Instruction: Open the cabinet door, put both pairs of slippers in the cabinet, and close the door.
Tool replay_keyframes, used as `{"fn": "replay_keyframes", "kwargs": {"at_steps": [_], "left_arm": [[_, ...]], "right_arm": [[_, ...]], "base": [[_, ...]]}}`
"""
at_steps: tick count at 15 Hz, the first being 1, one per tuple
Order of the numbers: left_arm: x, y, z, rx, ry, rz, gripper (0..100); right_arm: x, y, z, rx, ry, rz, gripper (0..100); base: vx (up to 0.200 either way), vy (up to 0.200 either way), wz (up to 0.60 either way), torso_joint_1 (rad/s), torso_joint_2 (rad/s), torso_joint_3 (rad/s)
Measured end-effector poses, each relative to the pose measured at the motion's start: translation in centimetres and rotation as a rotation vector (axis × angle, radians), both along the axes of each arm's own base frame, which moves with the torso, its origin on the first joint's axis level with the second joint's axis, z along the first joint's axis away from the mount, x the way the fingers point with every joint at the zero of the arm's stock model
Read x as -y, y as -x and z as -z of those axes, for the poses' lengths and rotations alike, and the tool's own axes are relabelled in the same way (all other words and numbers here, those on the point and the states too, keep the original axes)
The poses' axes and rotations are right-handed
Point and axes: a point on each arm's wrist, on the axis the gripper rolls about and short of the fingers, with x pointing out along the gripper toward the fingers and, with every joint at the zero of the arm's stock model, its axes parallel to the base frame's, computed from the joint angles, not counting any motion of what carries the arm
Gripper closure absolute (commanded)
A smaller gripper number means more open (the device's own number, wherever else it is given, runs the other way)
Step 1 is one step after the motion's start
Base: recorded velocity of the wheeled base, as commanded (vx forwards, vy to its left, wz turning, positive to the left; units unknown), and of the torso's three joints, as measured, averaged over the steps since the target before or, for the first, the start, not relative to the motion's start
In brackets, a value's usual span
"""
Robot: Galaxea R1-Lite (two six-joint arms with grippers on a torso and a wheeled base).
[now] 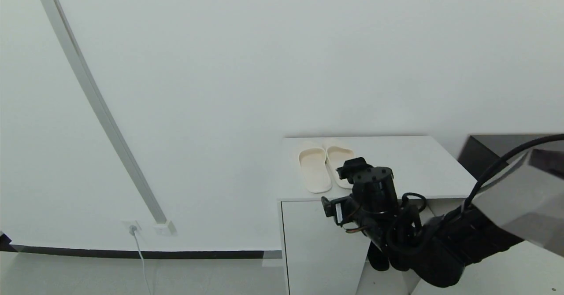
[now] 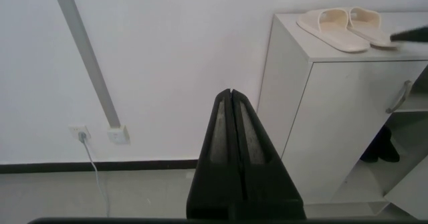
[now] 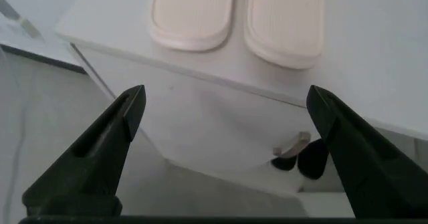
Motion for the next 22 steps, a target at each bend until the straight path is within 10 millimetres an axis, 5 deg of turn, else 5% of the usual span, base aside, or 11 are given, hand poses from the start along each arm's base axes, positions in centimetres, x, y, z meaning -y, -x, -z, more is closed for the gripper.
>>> {"fn": "replay_keyframes", "kwargs": {"at_steps": [2,5,14,22], "left_arm": [[0.0,0.0,0.0,0.0,-0.001,0.0,100],[0.0,0.0,0.0,0.0,0.001,0.001,100],[0.0,0.0,0.0,-0.001,0.001,-0.002,100],[0.0,0.0,0.0,-0.001,0.001,-0.011,100]], "right_arm": [[-0.8,0.1,-3.7,0.033,-0.09,0.059,0],[-1.1,0.3,-5.4,0.079,-0.145,0.062,0],[-0.9,0.4,-0.4,0.055,-0.113,0.062,0],[-2.4,-4.4,2.4,0.06,-0.105,0.091,0]], "base": [[0.0,0.0,0.0,0.0,0.0,0.0],[0.133,0.0,0.0,0.002,0.0,0.002],[0.156,0.0,0.0,0.004,0.0,0.002],[0.0,0.0,0.0,0.0,0.0,0.0]]}}
